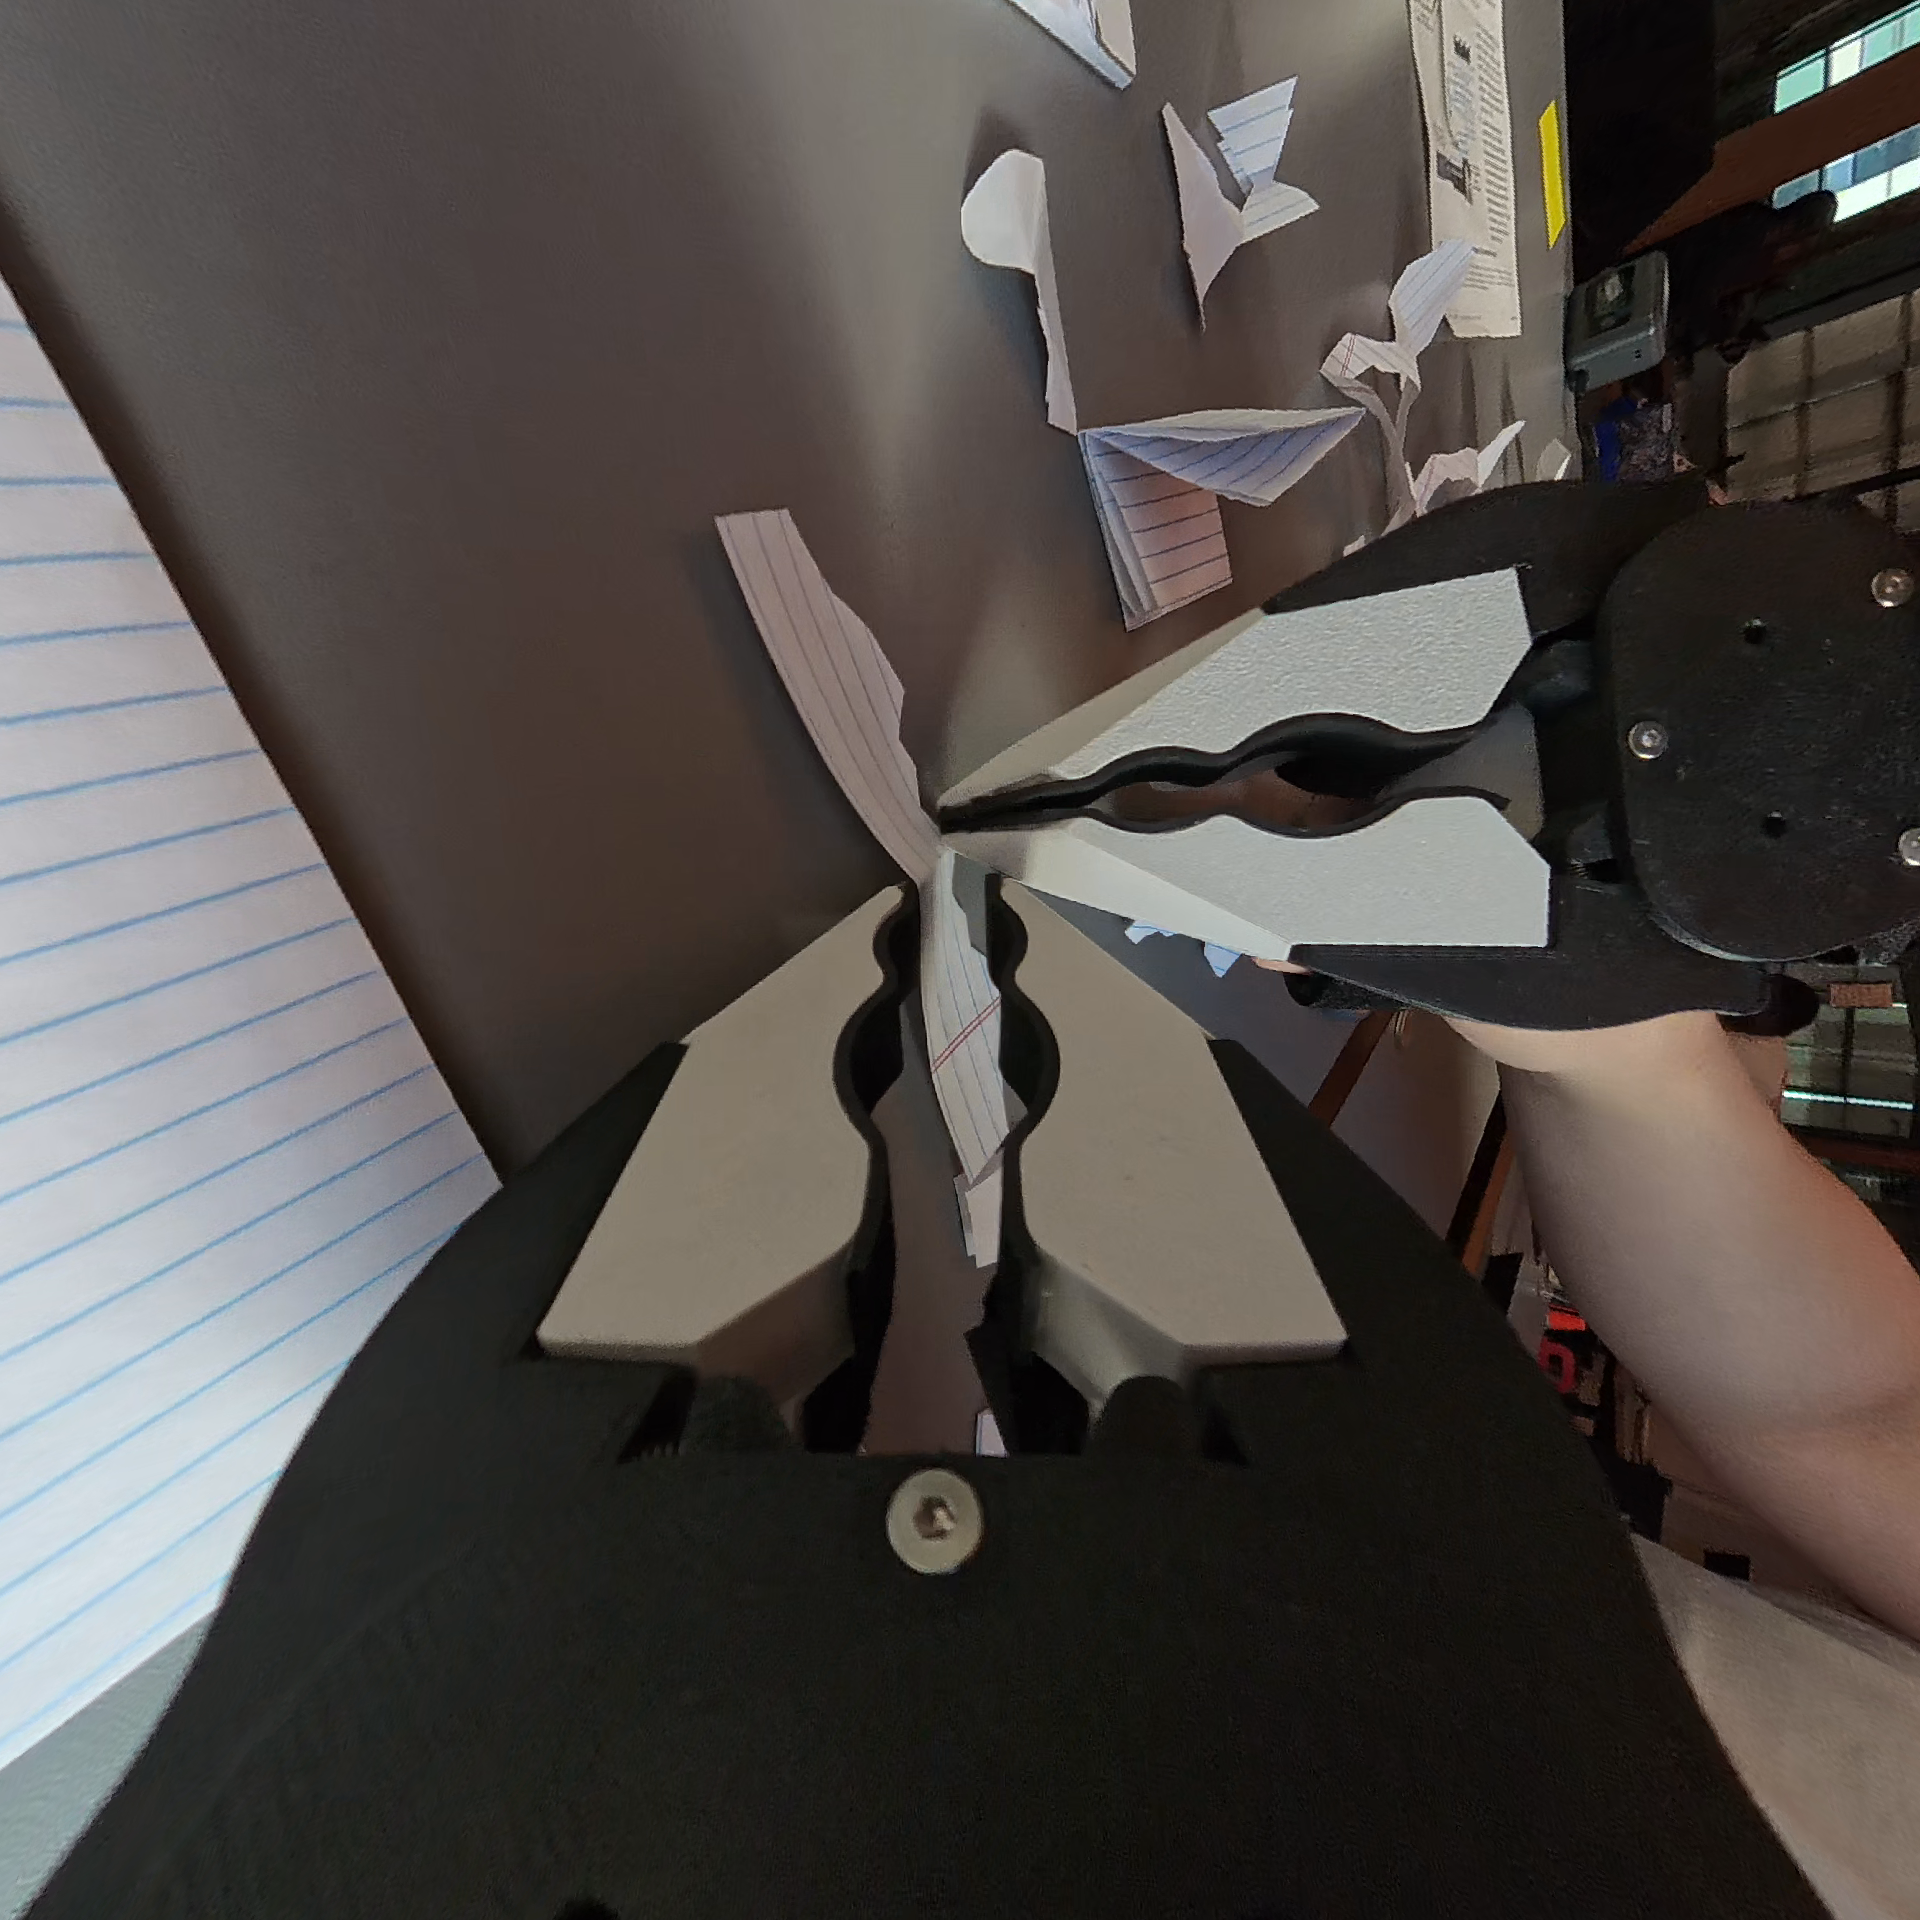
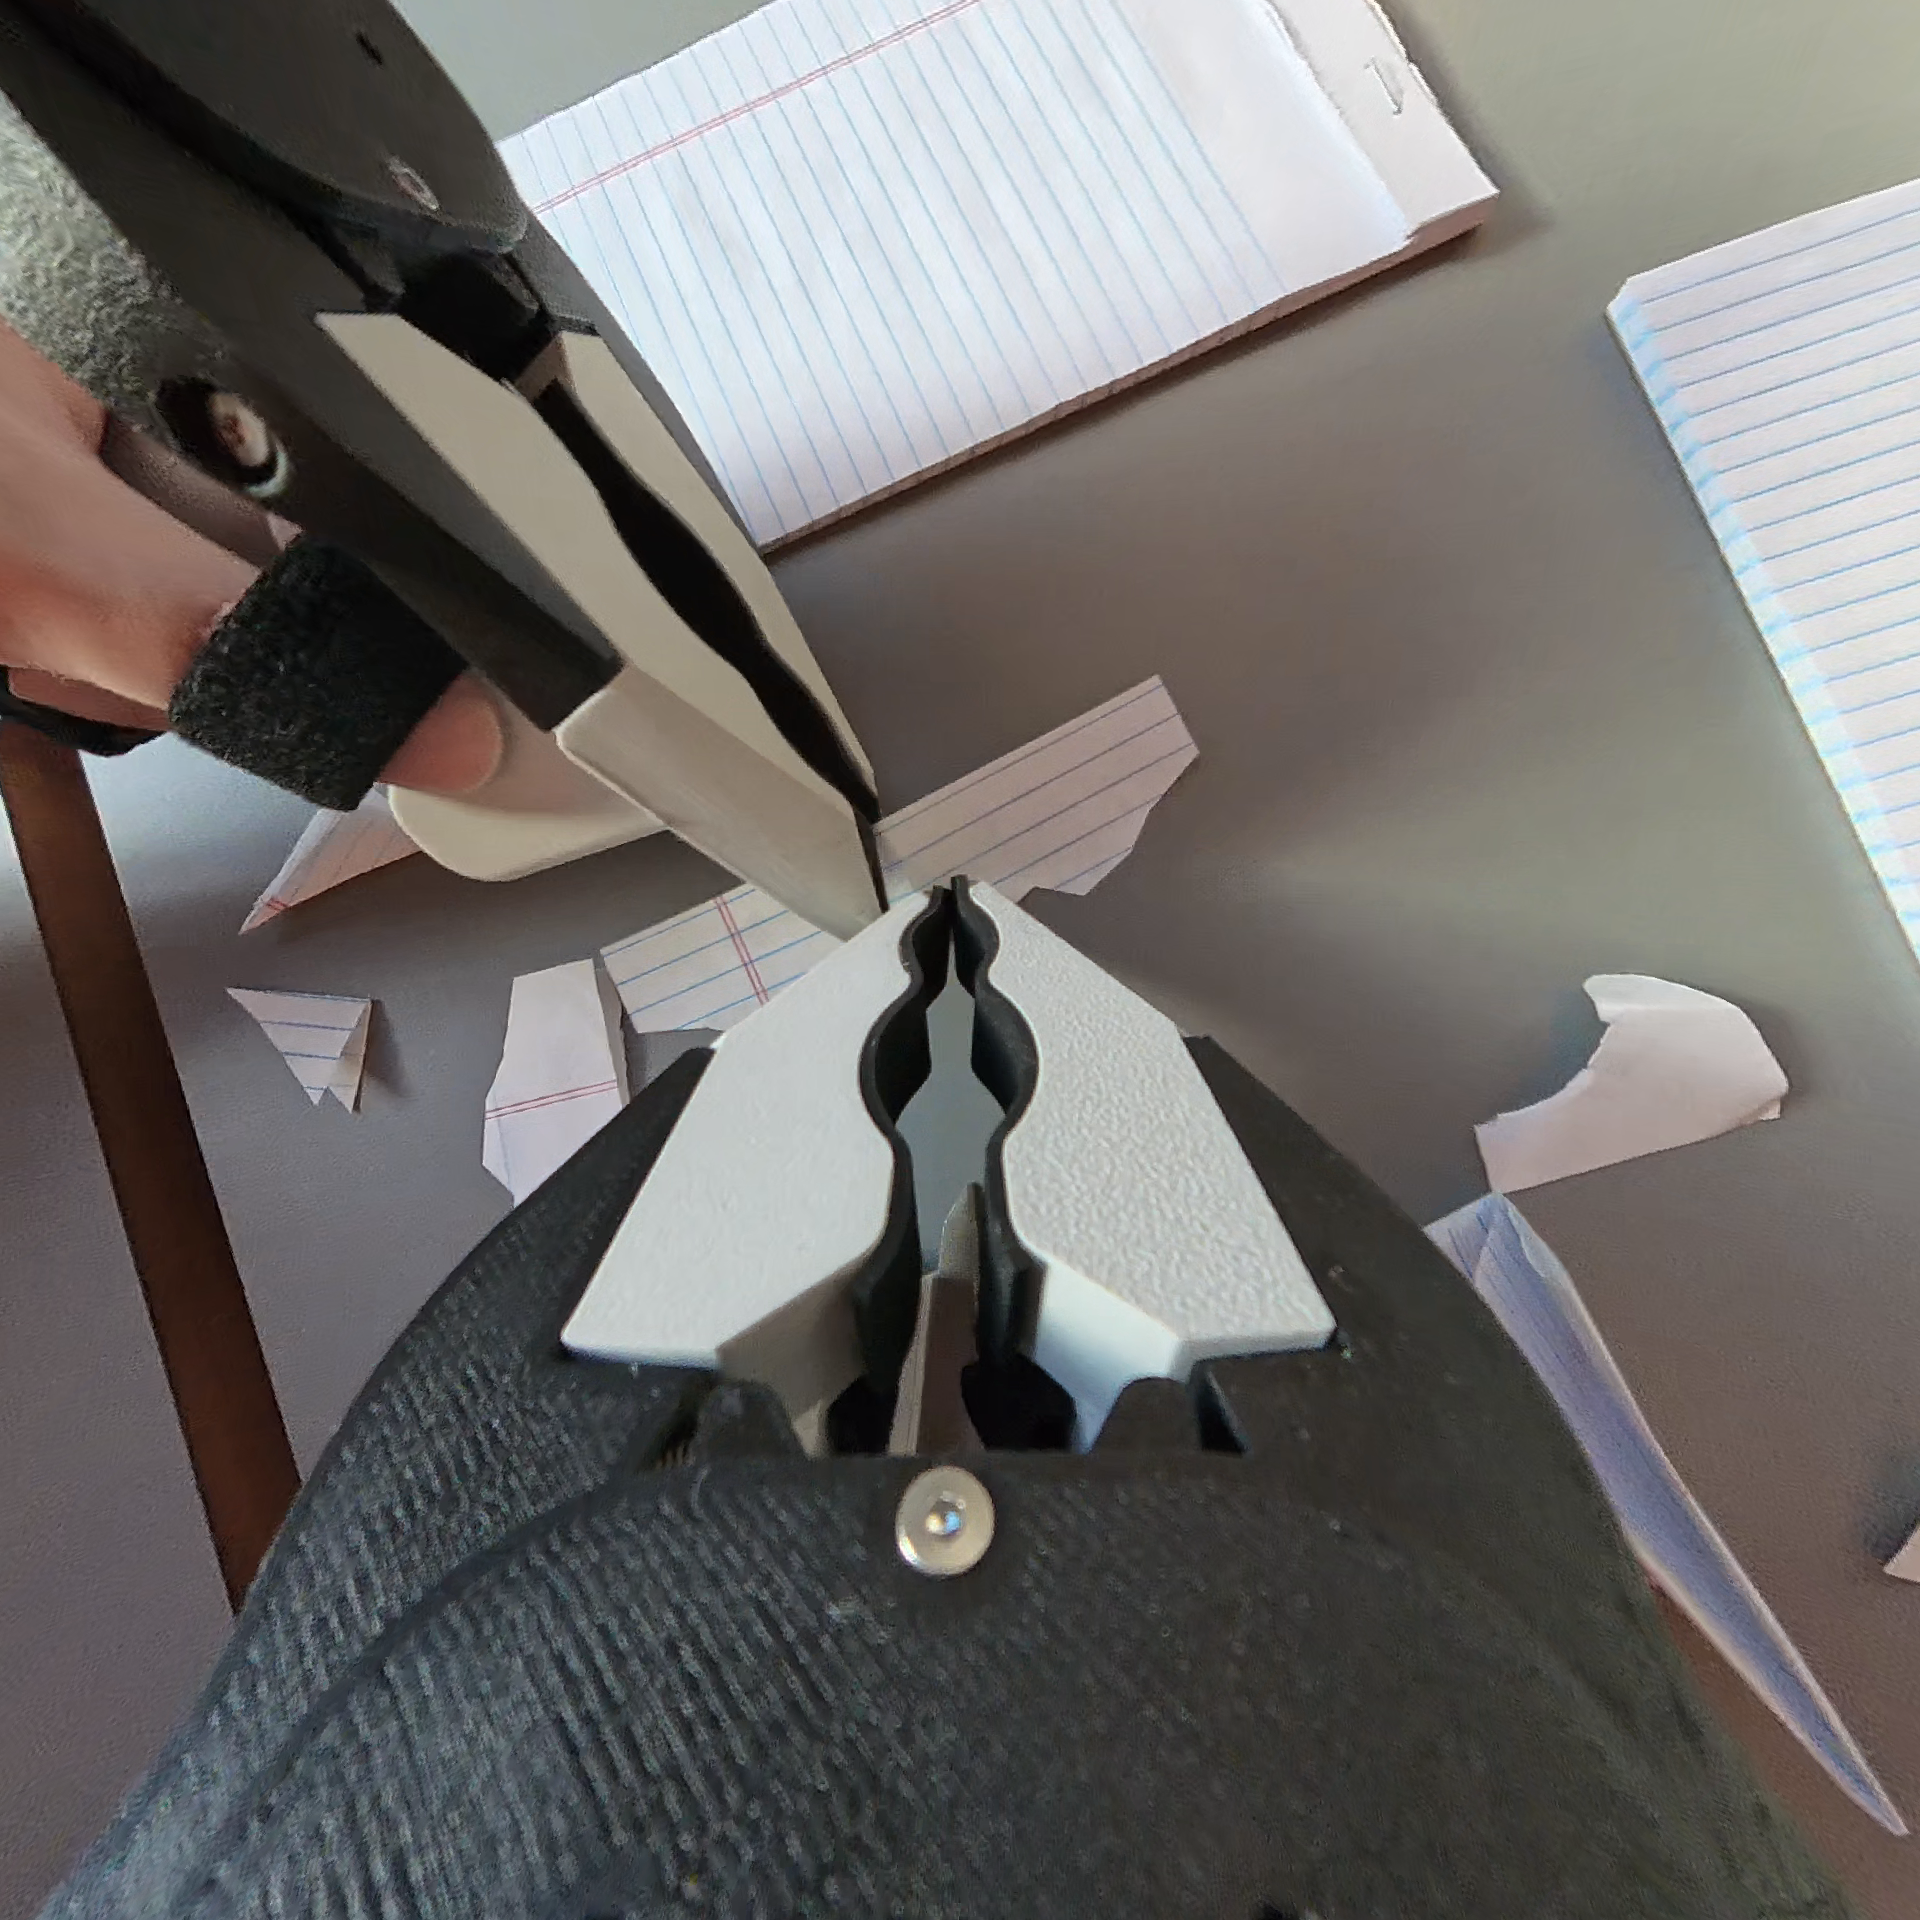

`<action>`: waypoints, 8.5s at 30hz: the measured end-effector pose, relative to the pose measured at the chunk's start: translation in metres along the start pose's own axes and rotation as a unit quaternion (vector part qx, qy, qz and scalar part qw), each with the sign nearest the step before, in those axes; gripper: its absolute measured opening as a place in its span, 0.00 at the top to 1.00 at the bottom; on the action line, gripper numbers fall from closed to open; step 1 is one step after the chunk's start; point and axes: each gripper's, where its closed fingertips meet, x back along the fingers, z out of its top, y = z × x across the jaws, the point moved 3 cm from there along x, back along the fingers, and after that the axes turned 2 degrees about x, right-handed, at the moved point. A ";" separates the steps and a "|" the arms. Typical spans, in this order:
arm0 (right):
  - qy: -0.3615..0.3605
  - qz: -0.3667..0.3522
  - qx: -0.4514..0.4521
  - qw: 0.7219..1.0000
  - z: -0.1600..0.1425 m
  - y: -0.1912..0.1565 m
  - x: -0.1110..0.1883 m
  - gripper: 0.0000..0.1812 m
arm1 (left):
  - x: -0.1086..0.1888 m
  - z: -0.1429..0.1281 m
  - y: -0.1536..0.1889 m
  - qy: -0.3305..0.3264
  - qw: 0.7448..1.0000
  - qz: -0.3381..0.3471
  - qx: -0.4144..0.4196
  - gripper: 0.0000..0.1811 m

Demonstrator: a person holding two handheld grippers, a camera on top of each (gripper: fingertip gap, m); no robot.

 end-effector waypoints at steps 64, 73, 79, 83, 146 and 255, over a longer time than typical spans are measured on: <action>0.294 0.208 -0.205 0.910 0.009 -0.114 0.169 0.82 | 0.098 -0.066 0.131 0.252 0.720 0.277 -0.584 1.00; 0.240 0.382 -0.385 0.805 0.007 -0.104 0.146 0.84 | 0.072 -0.084 0.140 0.205 0.468 0.383 -0.770 1.00; 0.221 0.430 -0.391 0.783 0.003 -0.104 0.131 1.00 | 0.066 -0.080 0.131 0.173 0.495 0.356 -0.774 1.00; 0.230 0.456 -0.405 0.758 0.003 -0.098 0.129 1.00 | 0.066 -0.076 0.128 0.171 0.520 0.339 -0.765 1.00; 0.211 0.432 -0.249 0.840 -0.020 -0.152 0.153 1.00 | 0.117 -0.096 0.168 0.261 0.787 -0.002 -0.559 1.00; 0.307 0.322 -0.007 0.895 -0.073 -0.190 0.186 1.00 | 0.079 -0.175 0.201 0.171 0.828 -0.507 -0.169 1.00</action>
